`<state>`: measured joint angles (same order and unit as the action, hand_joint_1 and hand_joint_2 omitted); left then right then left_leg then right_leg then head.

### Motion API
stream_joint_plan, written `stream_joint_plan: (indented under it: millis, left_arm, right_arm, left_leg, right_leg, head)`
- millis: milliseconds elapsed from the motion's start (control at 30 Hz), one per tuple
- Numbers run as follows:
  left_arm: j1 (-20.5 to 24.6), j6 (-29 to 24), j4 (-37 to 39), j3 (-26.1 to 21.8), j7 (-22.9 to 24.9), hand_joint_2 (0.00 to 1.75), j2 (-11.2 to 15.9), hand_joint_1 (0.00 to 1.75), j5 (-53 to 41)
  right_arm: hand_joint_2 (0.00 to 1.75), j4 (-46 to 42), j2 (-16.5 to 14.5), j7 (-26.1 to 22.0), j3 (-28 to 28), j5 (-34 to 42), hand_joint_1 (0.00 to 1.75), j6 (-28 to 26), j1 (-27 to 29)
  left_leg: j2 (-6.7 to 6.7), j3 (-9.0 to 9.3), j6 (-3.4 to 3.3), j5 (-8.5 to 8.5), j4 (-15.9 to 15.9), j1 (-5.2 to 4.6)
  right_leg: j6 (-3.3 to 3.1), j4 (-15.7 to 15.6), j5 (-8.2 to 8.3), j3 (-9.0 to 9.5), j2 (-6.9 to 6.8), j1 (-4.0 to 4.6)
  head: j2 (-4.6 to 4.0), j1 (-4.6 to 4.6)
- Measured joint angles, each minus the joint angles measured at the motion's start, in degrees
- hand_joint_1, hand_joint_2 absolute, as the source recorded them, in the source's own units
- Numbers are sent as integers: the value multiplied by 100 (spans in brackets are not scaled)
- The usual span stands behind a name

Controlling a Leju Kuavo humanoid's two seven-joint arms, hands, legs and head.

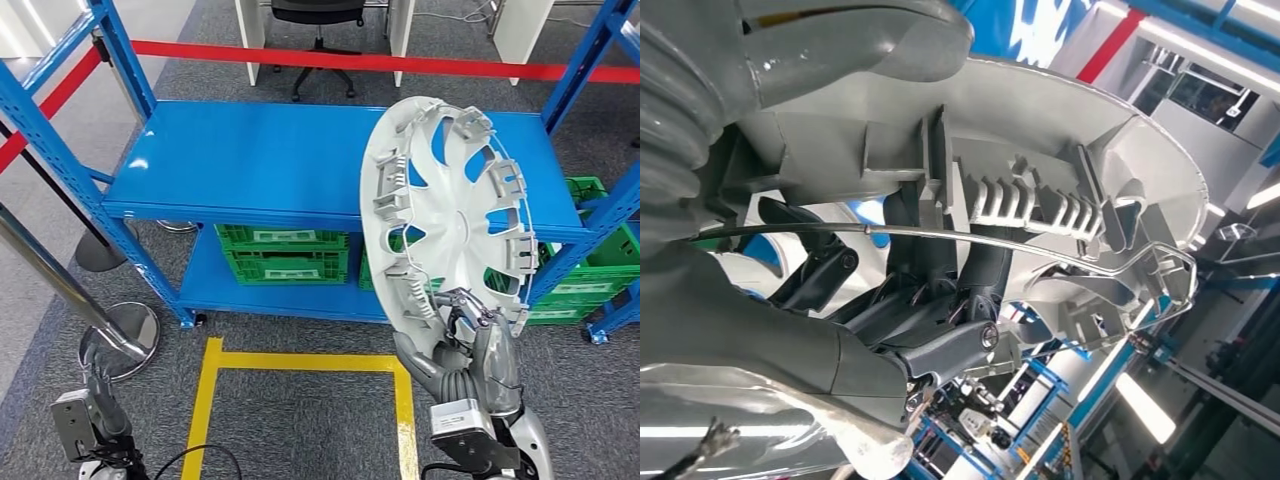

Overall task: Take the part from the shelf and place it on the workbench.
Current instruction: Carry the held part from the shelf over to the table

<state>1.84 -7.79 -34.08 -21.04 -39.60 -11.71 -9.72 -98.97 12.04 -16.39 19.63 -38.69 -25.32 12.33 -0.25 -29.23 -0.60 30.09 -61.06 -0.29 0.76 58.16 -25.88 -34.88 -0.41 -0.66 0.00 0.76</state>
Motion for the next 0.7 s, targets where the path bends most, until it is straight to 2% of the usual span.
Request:
stream_joint_plan:
  millis: [33, 67, 133, 167, 200, 267, 300, 333, 367, 400, 433, 467, 500, 533, 567, 633, 667, 700]
  left_arm:
    - [7, 2, -2, 1, -1, 0, 3, 0, -3]
    - [9, 3, -2, 1, -1, 0, 6, 0, -4]
    - [3, 3, -2, 0, -1, 0, 2, 0, -5]
    - [3, 2, -2, -2, -1, 0, 1, 0, -4]
    - [5, -1, -2, -5, -1, 0, -1, 0, -4]
    - [9, -13, -2, -9, -1, 0, -4, 0, -3]
    - [8, -21, -2, -10, -1, 0, -5, 0, -2]
    - [7, -33, -2, -10, -1, 0, -7, 0, -1]
    - [6, -48, -2, -10, -1, 0, -8, 0, 0]
    - [6, -64, -2, -10, -1, 0, -9, 0, 1]
    - [6, -81, -2, -10, -1, 0, -11, 0, 2]
    - [5, -94, -2, -10, -1, 0, -14, 0, 2]
    - [4, -102, -2, -10, -1, 0, -16, 0, 3]
    - [2, -110, -2, -10, -2, 0, -18, 0, 5]
    - [-2, -115, -2, -11, -2, 0, -18, 0, 8]
    - [-17, -122, -2, -13, -2, 0, -17, 0, 12]
    - [-27, -125, -2, -14, -1, 0, -17, 0, 13]
    - [-35, -127, -2, -14, -2, 0, -16, 0, 17]
  right_arm:
    - [175, 0, -1, 0, 9, 11, 175, 1, -5]
    - [175, 0, -2, 0, 19, 15, 175, 1, -10]
    - [175, 1, -2, -6, 33, 15, 175, 7, -13]
    - [175, 2, -2, -11, 41, 16, 175, 15, -12]
    - [175, 3, -2, -20, 49, 16, 175, 25, -14]
    - [175, 13, -2, -45, 67, -3, 175, 35, -24]
    - [175, 22, -2, -58, 74, -31, 175, 31, -28]
    - [175, 33, -2, -68, 80, -68, 175, 20, -29]
    - [175, 43, -2, -72, 83, -117, 175, 0, -28]
    - [175, 50, -2, -69, 84, -170, 175, -31, -29]
    - [175, 54, -2, -61, 85, -221, 175, -72, -30]
    - [175, 55, -2, -50, 86, -262, 175, -114, -36]
    - [175, 54, -2, -41, 86, -278, 175, -149, -43]
    - [175, 52, -2, -35, 87, -274, 175, -174, -52]
    - [175, 51, -2, -34, 89, -250, 175, -186, -60]
    - [175, 51, -2, -36, 94, -206, 175, -195, -58]
    - [175, 52, -3, -36, 96, -195, 175, -196, -53]
    - [175, 54, -3, -36, 98, -186, 175, -196, -51]
  left_leg:
    - [-1, 152, -23, 23, 272, -16]
    - [-1, 206, -35, 51, 409, -30]
    - [8, 150, -68, -21, 481, -29]
    - [17, 100, -101, -84, 506, -17]
    - [27, 40, -133, -154, 528, -3]
    - [36, -105, -177, -260, 534, 2]
    - [37, -179, -181, -307, 528, -3]
    - [37, -254, -181, -354, 523, -8]
    - [38, -327, -175, -405, 514, -10]
    - [38, -397, -165, -450, 497, -11]
    - [37, -456, -150, -487, 472, -10]
    - [35, -507, -130, -516, 440, -17]
    - [32, -549, -106, -541, 403, -26]
    - [30, -584, -78, -569, 367, -35]
    - [29, -620, -47, -600, 342, -43]
    - [28, -671, 14, -638, 305, -39]
    - [27, -701, 49, -582, 249, -32]
    - [24, -757, 85, -443, 100, -24]
  right_leg:
    - [30, -1, 47, -27, -2, 0]
    - [67, -6, 95, -54, -5, -2]
    - [141, -15, 145, -107, 0, -16]
    - [173, 44, 51, -165, 8, -18]
    - [199, 197, -138, -238, 16, -18]
    - [238, 818, -670, -434, 24, -25]
    - [251, 1181, -840, -507, 24, -27]
    - [261, 1459, -868, -540, 25, -27]
    - [266, 1578, -763, -501, 25, -27]
    - [265, 1511, -578, -374, 24, -26]
    - [260, 1246, -402, -145, 23, -27]
    - [249, 851, -337, 157, 22, -23]
    - [232, 432, -368, 453, 24, -18]
    - [213, 91, -455, 673, 27, -12]
    - [187, -107, -547, 787, 31, -3]
    - [112, -202, -571, 774, 33, -10]
    - [64, -203, -547, 753, 29, -17]
    - [16, -211, -515, 734, 22, -27]
  head:
    - [0, 0]
    - [0, 1]
    - [0, -1]
    - [0, 7]
    - [0, 17]
    - [0, 38]
    - [0, 44]
    - [0, 49]
    - [0, 54]
    - [0, 58]
    - [0, 60]
    - [0, 63]
    - [0, 64]
    - [0, 68]
    - [0, 69]
    - [0, 72]
    - [0, 64]
    - [0, 58]
